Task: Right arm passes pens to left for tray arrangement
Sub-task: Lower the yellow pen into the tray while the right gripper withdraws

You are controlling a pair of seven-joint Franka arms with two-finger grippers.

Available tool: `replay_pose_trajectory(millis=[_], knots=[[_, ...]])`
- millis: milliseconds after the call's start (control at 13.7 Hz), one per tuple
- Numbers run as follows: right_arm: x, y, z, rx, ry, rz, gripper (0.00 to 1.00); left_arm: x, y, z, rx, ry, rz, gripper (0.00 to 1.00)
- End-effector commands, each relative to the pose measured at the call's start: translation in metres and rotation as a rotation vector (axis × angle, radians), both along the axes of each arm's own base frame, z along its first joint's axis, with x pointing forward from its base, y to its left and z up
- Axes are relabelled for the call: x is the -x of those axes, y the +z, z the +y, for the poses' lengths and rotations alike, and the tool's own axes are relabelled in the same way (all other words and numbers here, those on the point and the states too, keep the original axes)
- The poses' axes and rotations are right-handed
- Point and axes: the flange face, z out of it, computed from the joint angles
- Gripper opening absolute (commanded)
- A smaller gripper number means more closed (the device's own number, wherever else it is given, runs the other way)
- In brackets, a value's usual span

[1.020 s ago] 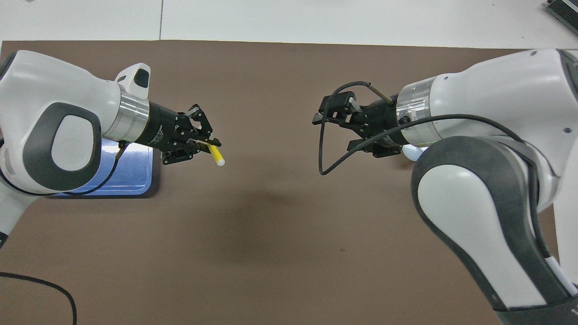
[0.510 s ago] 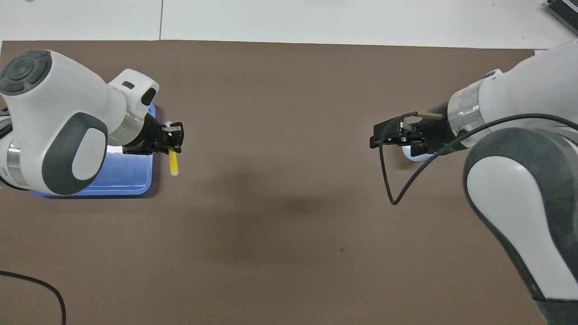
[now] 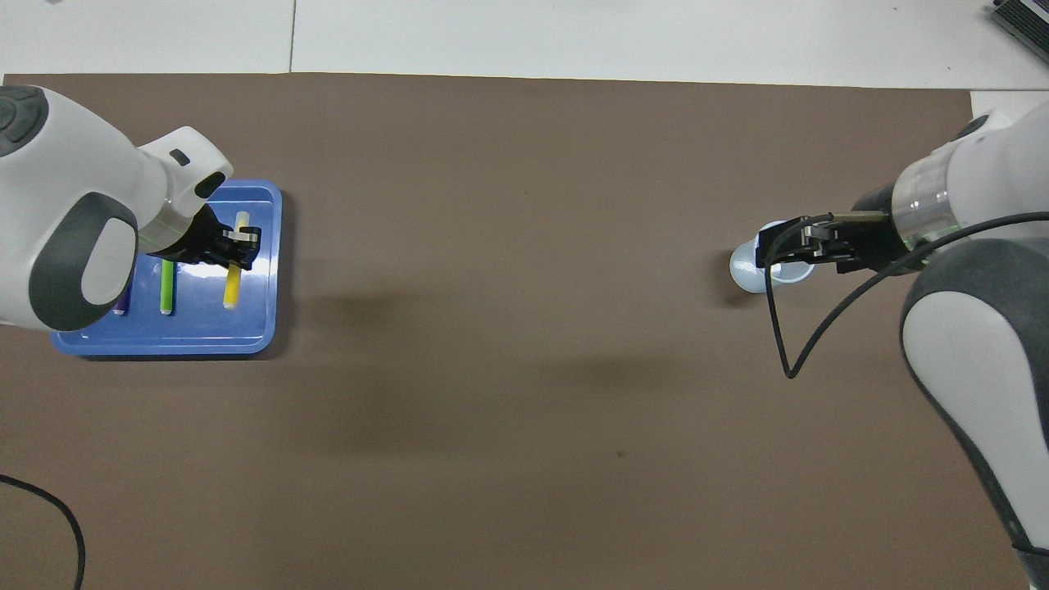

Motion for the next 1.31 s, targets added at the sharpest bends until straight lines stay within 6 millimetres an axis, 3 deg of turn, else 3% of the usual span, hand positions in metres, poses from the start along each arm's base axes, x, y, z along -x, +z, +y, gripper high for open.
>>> replay_pose_trajectory(millis=[0, 218, 437, 655, 1238], knots=[[0.003, 0.006, -0.045, 0.026, 0.037, -0.019, 1.00, -0.032, -0.029, 0.027, -0.007, -0.040, 0.010, 0.00], [0.013, 0.021, -0.060, 0.148, 0.101, -0.038, 1.00, -0.032, -0.037, 0.025, -0.006, -0.048, -0.016, 0.00], [0.014, 0.020, -0.075, 0.149, 0.074, -0.031, 1.00, -0.028, -0.057, 0.028, 0.003, -0.057, -0.043, 0.00], [0.014, 0.020, -0.082, 0.149, 0.062, -0.030, 1.00, -0.026, -0.068, 0.049, 0.008, -0.073, -0.059, 0.00], [0.014, 0.020, -0.073, 0.140, 0.076, -0.032, 1.00, -0.013, -0.096, 0.064, 0.014, -0.086, -0.063, 0.00]])
